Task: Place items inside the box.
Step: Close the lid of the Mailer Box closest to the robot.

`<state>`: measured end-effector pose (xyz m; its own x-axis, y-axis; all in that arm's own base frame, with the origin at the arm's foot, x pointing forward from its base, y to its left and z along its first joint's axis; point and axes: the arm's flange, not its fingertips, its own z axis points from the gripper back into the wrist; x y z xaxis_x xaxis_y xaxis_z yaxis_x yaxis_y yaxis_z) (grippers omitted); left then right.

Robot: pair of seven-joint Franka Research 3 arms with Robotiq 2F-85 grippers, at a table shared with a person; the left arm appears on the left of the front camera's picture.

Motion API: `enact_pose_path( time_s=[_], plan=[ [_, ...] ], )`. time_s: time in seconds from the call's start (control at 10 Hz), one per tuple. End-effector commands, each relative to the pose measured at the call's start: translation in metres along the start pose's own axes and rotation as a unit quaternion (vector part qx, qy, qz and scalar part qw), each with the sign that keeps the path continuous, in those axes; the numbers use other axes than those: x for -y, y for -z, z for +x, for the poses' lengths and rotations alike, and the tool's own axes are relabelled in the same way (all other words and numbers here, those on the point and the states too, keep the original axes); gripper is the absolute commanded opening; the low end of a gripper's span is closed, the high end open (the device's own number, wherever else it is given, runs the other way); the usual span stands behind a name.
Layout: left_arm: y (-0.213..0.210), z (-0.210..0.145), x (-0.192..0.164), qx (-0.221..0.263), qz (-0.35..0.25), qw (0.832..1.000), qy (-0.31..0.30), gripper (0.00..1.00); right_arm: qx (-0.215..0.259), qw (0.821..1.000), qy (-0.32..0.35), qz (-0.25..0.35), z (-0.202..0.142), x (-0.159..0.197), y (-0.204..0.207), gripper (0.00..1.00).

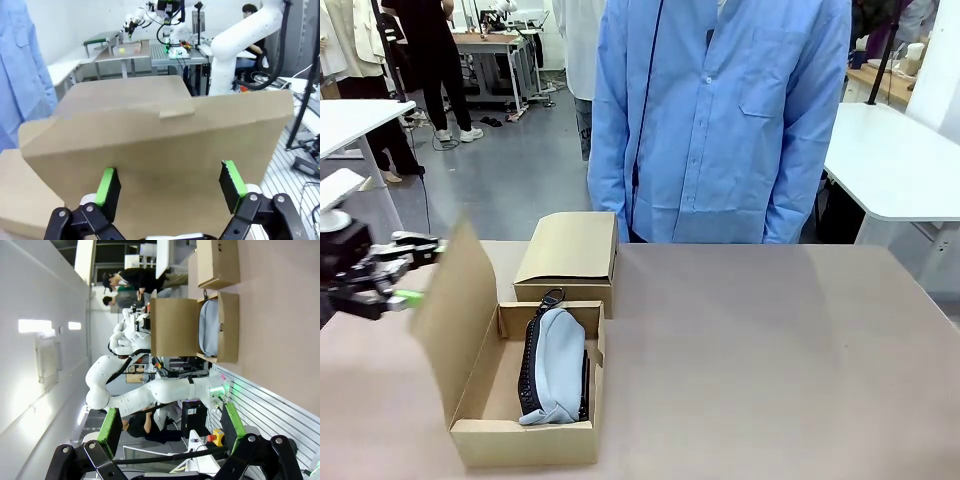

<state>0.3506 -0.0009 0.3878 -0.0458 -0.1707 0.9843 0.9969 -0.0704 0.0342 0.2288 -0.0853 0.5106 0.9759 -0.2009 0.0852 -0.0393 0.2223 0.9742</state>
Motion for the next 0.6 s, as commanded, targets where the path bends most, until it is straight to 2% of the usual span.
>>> enact_pose_path(
  time_s=[0.0, 0.1, 0.2, 0.4, 0.5],
  plan=[
    [0.100, -0.023, 0.100, -0.010, 0.020, 1.000, -0.011, 1.00, -0.002, 1.000, 0.009, 0.009, 0.001, -0.005, 0.001, 1.00],
    [0.107, -0.033, 0.105, -0.019, 0.022, 0.999, -0.023, 1.00, -0.002, 1.000, 0.009, 0.009, 0.001, -0.005, 0.001, 1.00],
    [0.026, -0.001, -0.011, -0.007, 0.000, 1.000, 0.000, 1.00, -0.002, 1.000, 0.009, 0.009, 0.001, -0.005, 0.001, 1.00],
    [0.026, -0.001, -0.011, -0.007, 0.000, 1.000, 0.000, 1.00, -0.002, 1.000, 0.009, 0.009, 0.001, -0.005, 0.001, 1.00],
    [0.045, -0.010, -0.019, -0.015, 0.001, 1.000, -0.008, 1.00, -0.002, 1.000, 0.009, 0.009, 0.001, -0.005, 0.001, 1.00]
  ],
)
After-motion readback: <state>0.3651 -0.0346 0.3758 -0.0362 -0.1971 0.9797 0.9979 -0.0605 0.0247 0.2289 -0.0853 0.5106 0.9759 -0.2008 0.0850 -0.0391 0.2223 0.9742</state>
